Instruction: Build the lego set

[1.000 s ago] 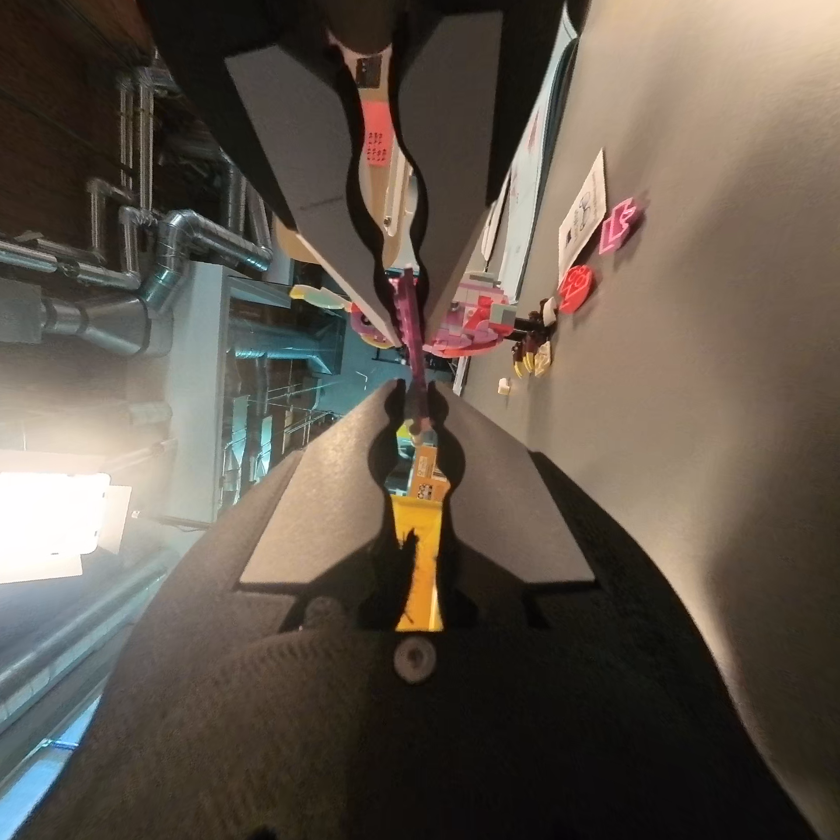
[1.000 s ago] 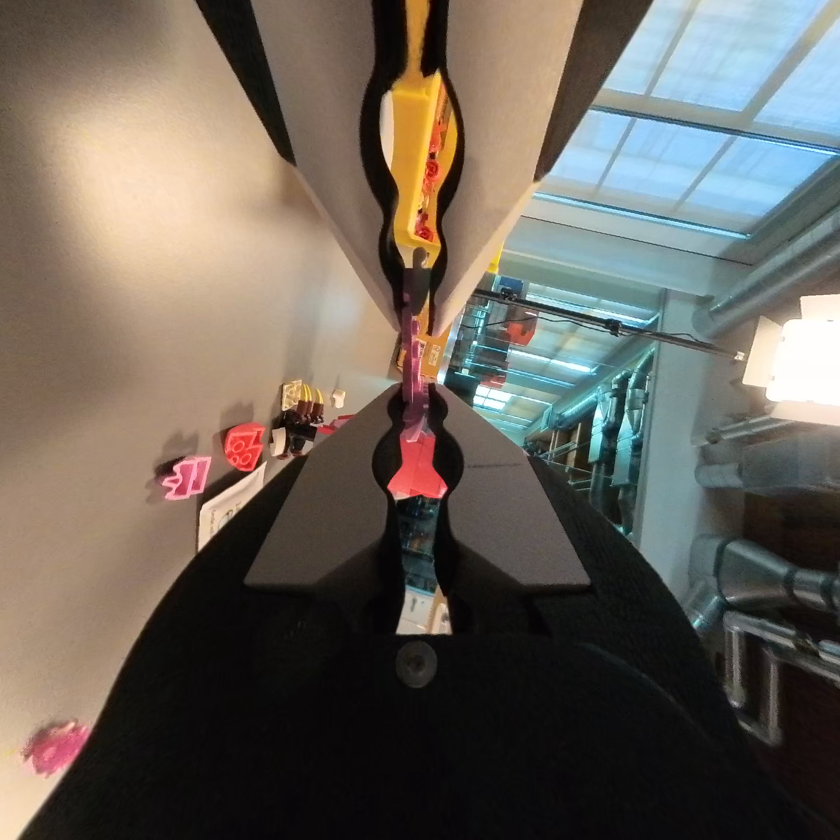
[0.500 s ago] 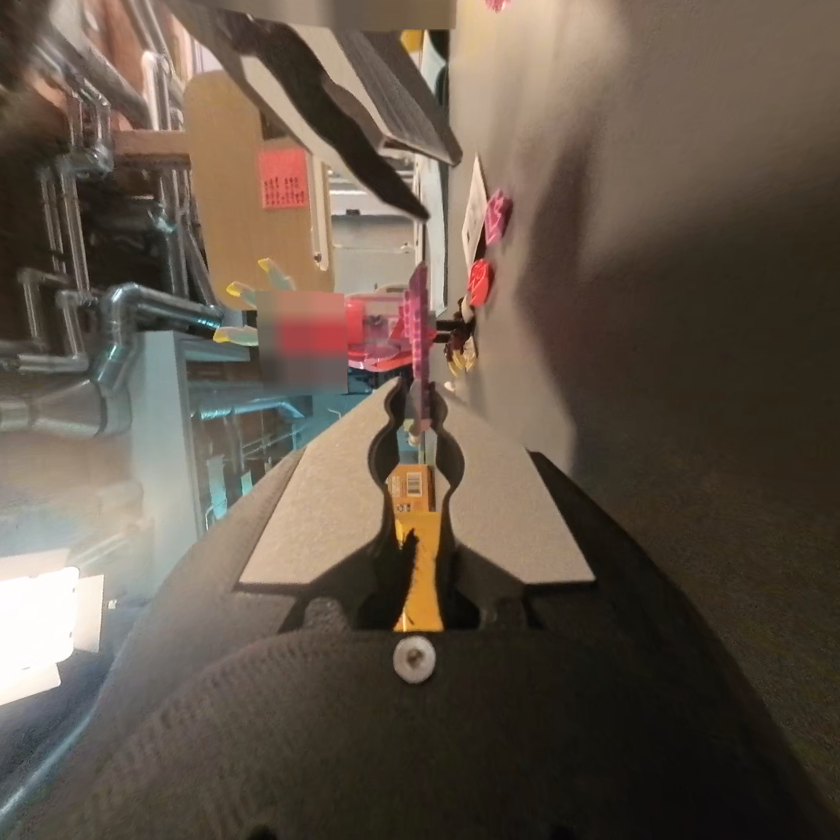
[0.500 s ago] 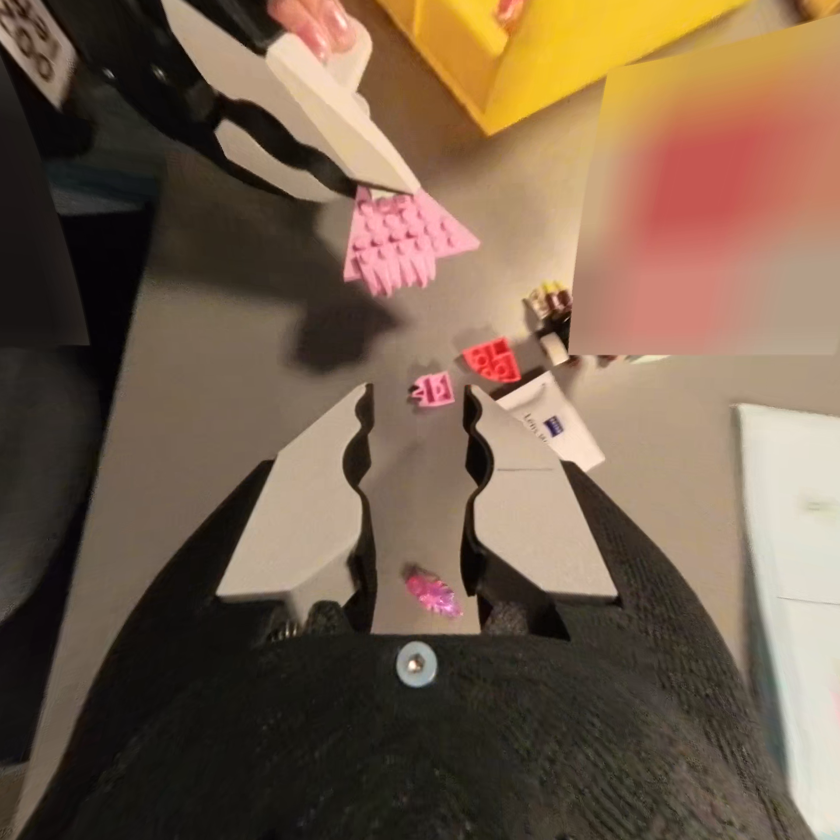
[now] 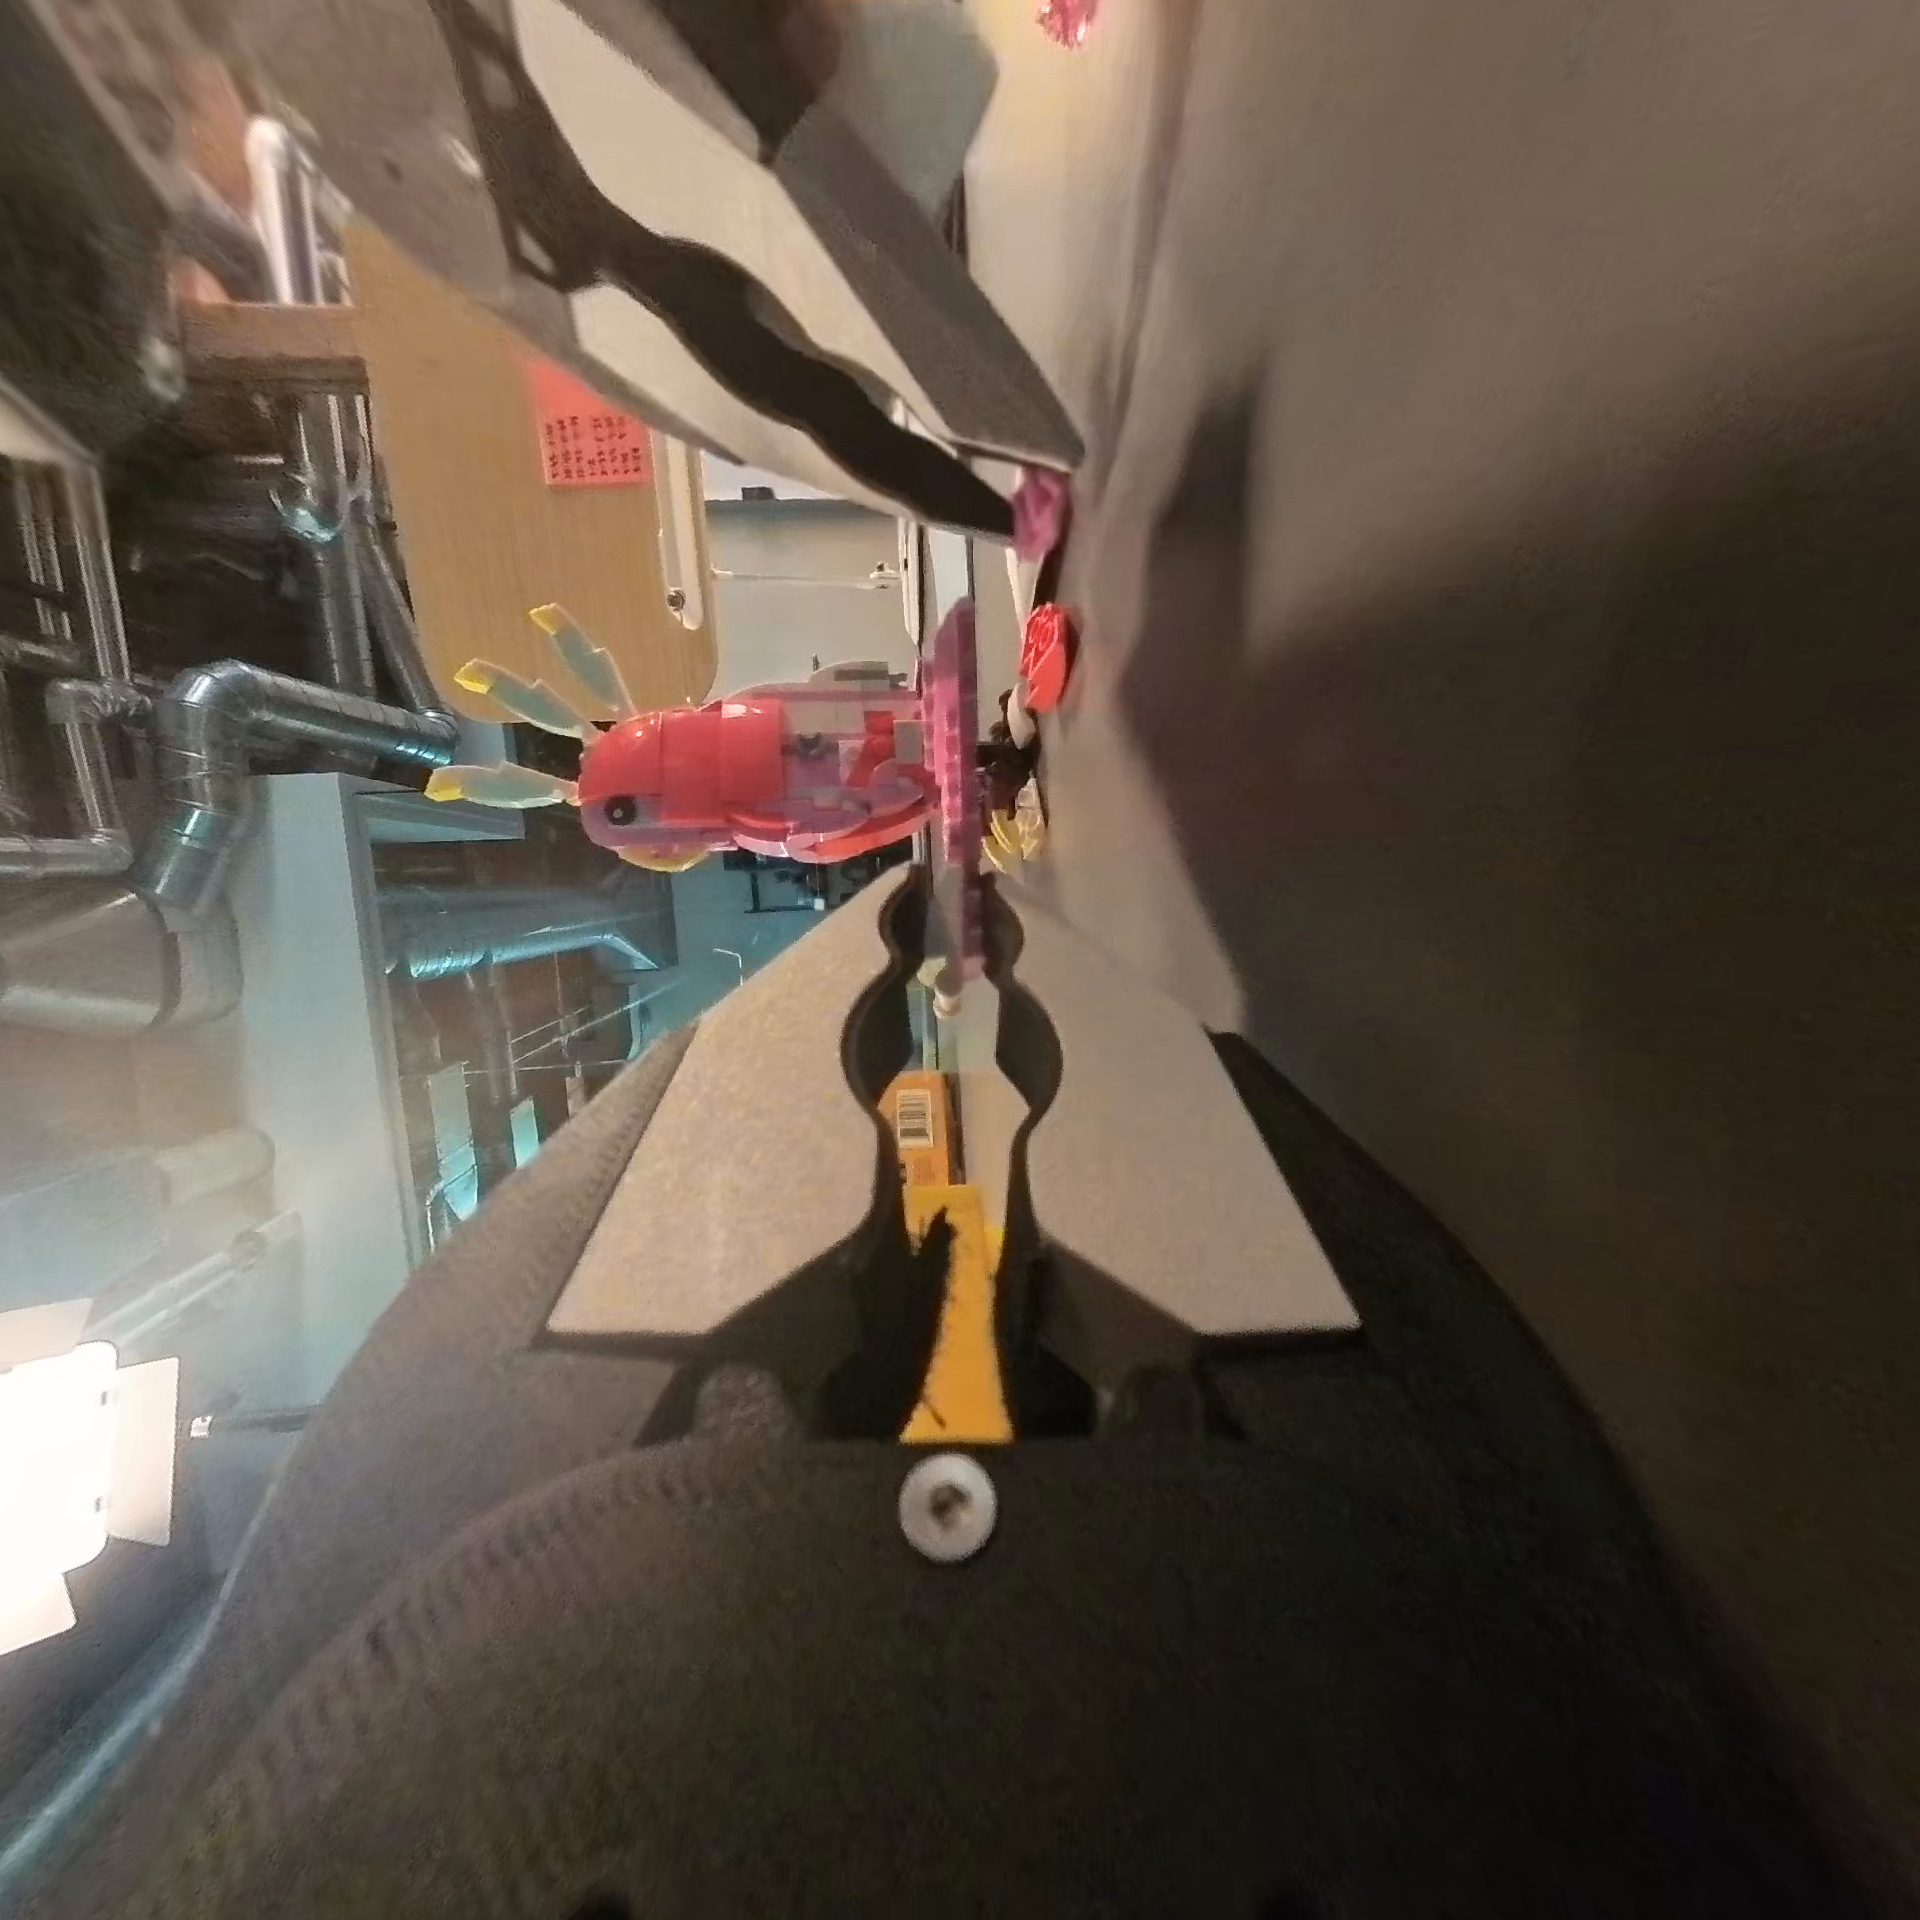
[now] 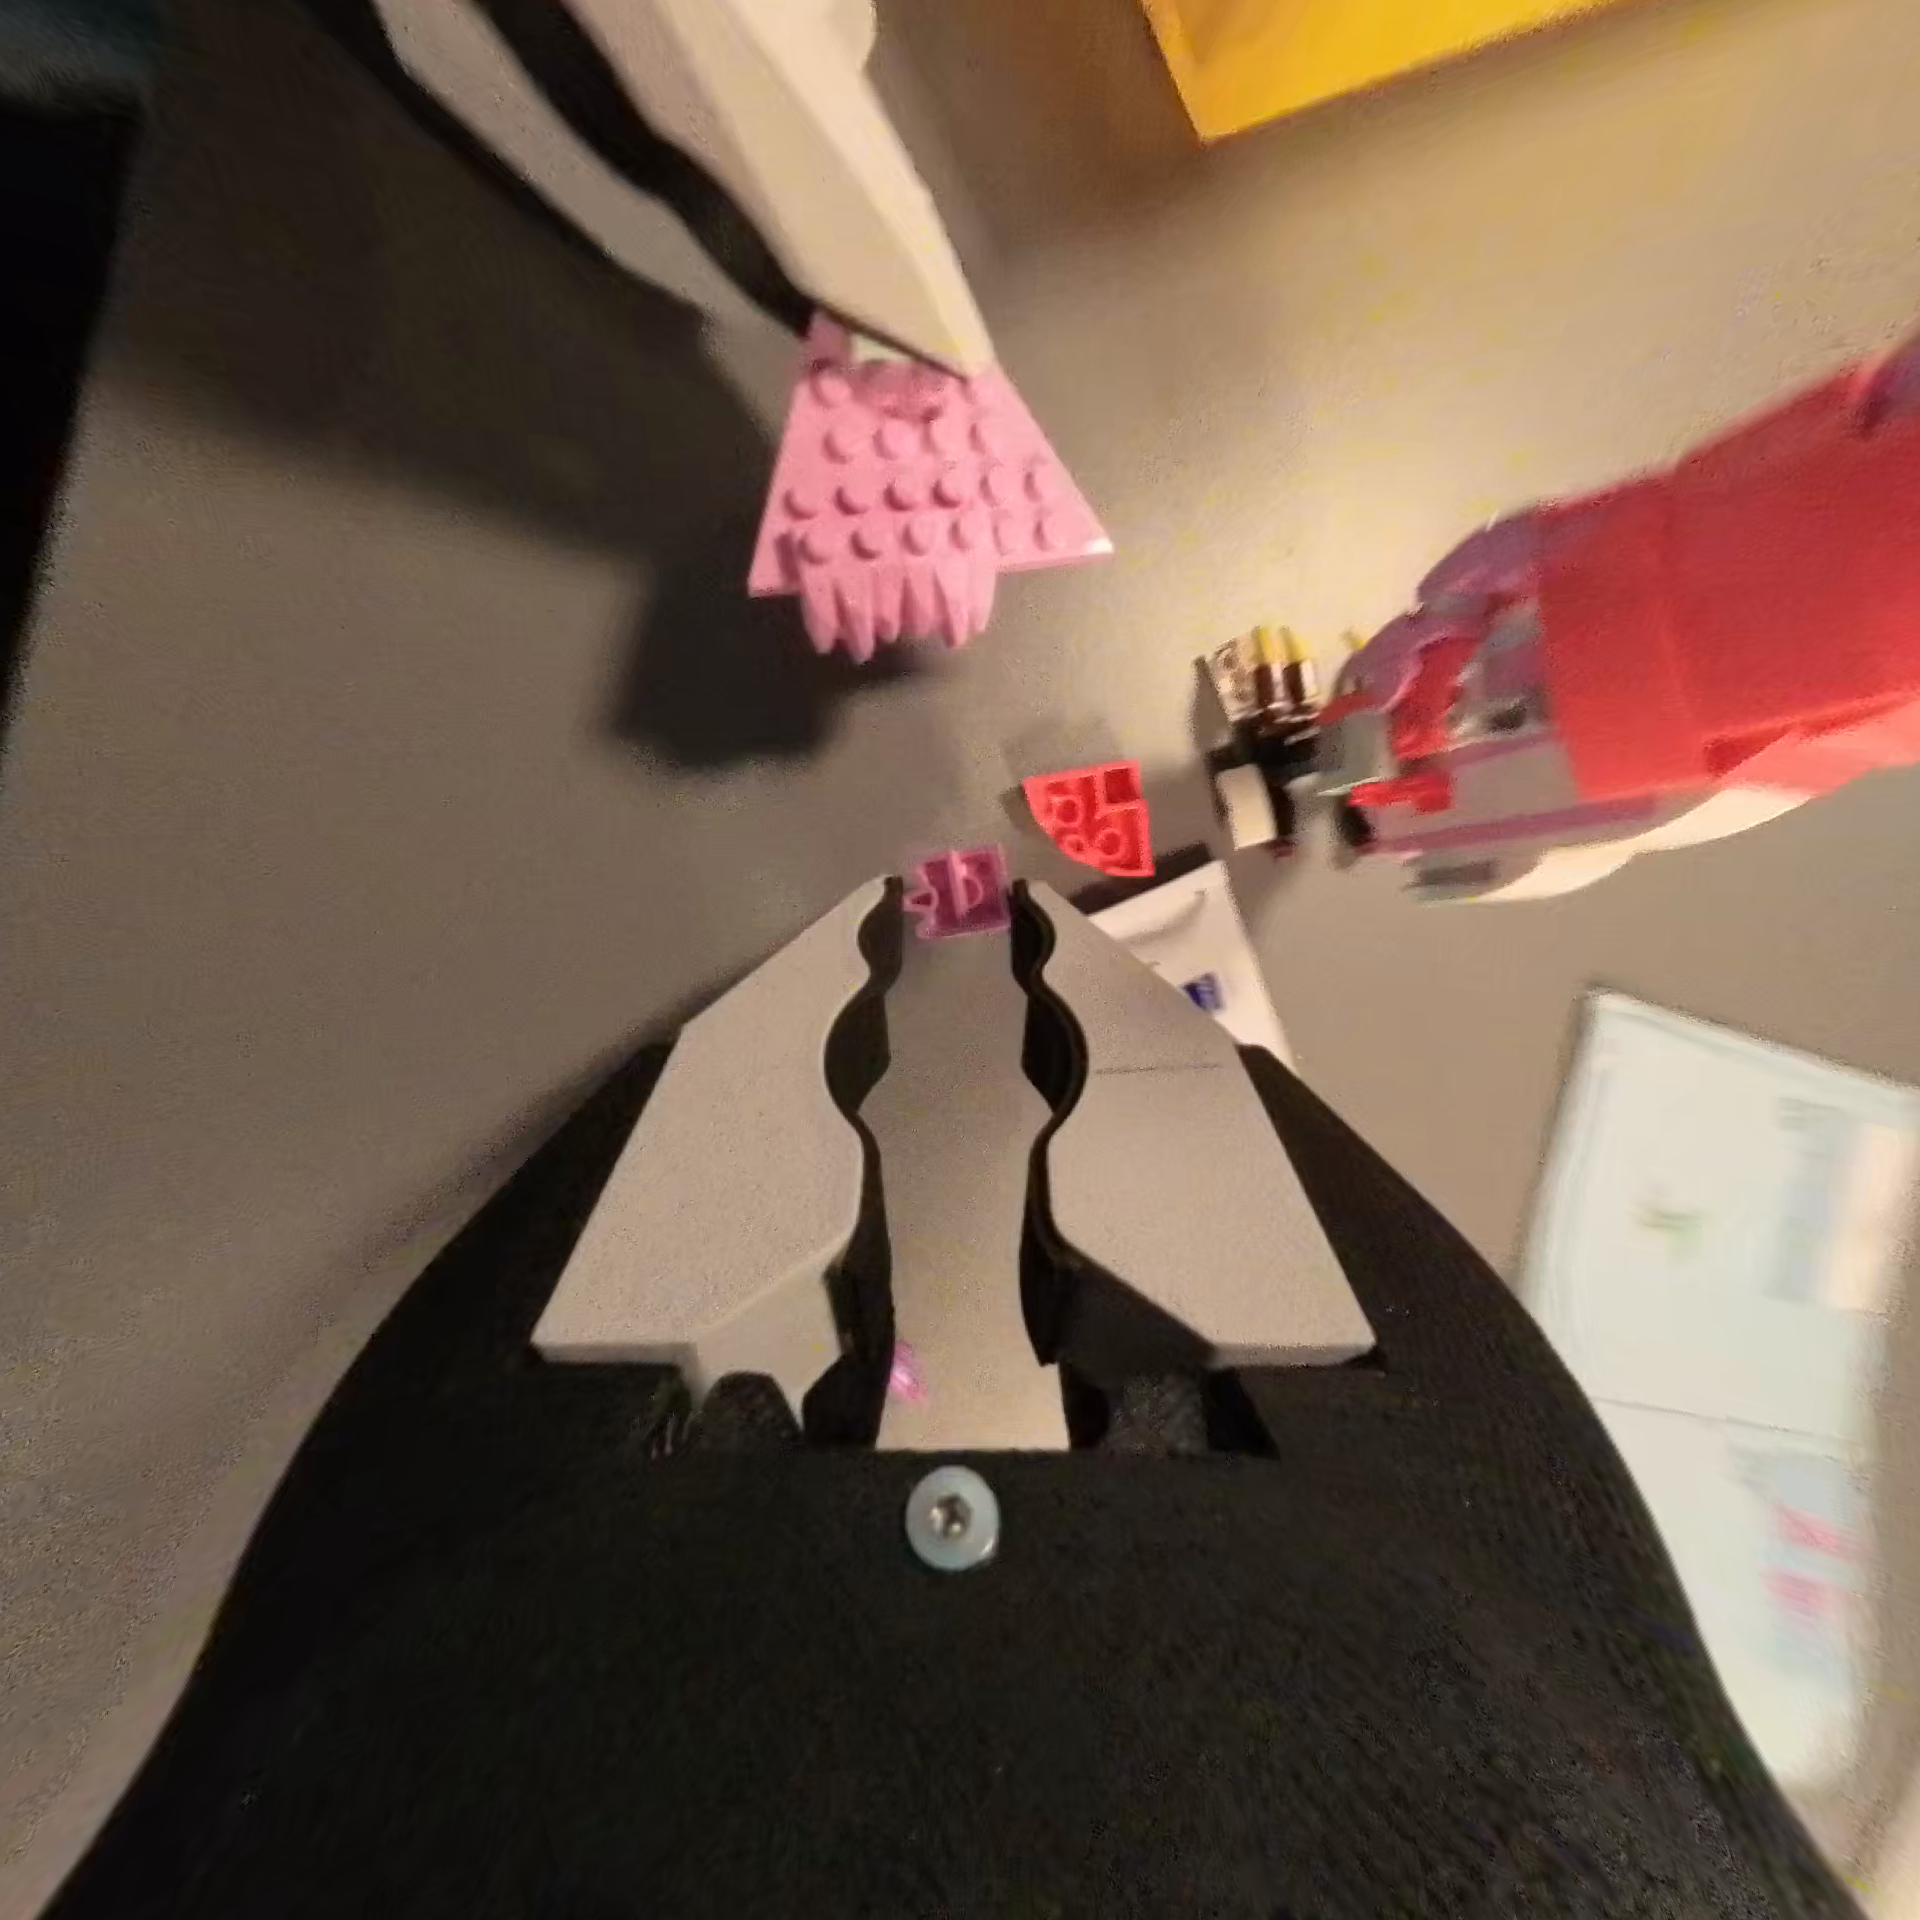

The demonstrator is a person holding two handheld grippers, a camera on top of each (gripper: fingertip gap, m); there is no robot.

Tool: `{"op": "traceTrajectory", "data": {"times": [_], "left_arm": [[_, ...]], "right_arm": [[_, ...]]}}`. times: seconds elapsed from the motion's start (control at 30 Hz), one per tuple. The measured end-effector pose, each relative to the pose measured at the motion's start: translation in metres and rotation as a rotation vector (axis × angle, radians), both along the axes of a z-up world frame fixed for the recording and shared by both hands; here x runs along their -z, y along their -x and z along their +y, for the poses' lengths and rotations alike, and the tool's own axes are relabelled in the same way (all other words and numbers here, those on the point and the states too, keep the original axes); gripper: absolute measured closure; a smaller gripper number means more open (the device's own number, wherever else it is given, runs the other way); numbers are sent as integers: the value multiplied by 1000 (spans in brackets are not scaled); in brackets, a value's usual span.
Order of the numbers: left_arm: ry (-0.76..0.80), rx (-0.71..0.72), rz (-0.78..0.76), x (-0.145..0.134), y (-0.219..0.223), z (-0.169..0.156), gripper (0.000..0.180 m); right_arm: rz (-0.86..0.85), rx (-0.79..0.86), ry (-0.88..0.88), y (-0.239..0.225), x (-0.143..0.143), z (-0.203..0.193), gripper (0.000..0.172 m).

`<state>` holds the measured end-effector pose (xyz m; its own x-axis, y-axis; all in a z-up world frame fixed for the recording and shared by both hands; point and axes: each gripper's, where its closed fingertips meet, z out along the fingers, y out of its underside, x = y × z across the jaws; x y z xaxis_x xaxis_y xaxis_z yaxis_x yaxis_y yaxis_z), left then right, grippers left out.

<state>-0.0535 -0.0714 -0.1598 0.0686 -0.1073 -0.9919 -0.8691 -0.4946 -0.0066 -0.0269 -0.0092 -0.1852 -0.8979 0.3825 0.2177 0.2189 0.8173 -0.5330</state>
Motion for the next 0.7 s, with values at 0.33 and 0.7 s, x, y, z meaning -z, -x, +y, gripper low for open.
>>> {"op": "traceTrajectory", "data": {"times": [0.33, 0.7], "left_arm": [[-9, -28, -30, 0, 5, 0, 172], [-14, -35, -31, -1, 6, -1, 173]], "right_arm": [[670, -953, -1276, -8, -6, 33, 152], [508, -784, -825, -53, -7, 10, 131]]}}
